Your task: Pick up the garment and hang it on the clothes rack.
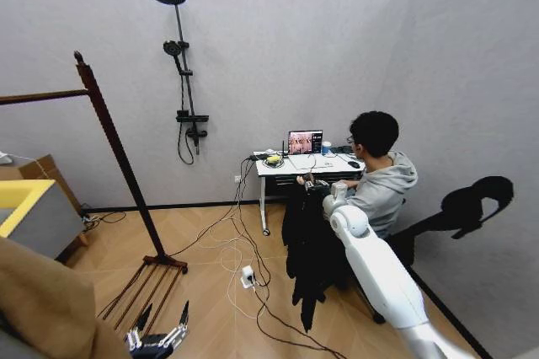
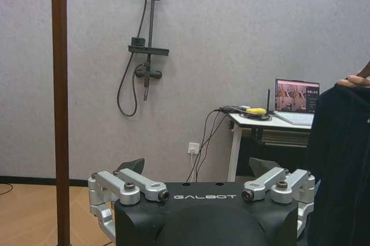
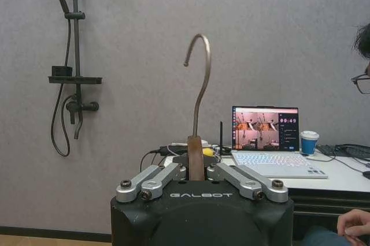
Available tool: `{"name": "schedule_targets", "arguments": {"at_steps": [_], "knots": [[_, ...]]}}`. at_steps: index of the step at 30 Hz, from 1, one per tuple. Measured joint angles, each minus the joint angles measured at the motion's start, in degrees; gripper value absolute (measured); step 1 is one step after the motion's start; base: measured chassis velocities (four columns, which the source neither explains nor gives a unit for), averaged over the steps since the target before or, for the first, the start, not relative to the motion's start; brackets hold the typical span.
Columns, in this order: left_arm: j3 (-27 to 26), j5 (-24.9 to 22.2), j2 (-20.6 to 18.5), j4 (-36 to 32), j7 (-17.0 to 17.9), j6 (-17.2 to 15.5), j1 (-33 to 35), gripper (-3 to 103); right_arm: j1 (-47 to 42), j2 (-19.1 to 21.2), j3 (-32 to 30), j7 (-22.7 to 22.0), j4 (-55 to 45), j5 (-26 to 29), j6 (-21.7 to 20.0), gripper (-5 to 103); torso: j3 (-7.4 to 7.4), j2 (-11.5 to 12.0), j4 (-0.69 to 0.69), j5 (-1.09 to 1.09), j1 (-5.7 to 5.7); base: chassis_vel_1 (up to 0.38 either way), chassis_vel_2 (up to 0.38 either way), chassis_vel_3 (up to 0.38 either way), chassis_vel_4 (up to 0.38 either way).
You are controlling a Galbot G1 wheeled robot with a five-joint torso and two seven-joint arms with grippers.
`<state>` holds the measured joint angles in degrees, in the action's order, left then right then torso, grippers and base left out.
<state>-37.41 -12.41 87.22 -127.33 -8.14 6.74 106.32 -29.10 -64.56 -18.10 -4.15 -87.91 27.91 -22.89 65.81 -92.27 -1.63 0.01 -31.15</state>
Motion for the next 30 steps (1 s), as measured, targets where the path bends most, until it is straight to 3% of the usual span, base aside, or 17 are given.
{"name": "schedule_targets", "arguments": {"at_steps": [30], "knots": [[0.00, 0.00, 0.00, 0.00, 0.00, 0.00, 0.00, 100, -2.44, 5.11, -0.92, -0.02, -9.85, 4.74, -0.68, 10, -0.01, 0.00, 0.01, -0.01, 0.00, 0.013, 0.012, 0.014, 0.014]]}}
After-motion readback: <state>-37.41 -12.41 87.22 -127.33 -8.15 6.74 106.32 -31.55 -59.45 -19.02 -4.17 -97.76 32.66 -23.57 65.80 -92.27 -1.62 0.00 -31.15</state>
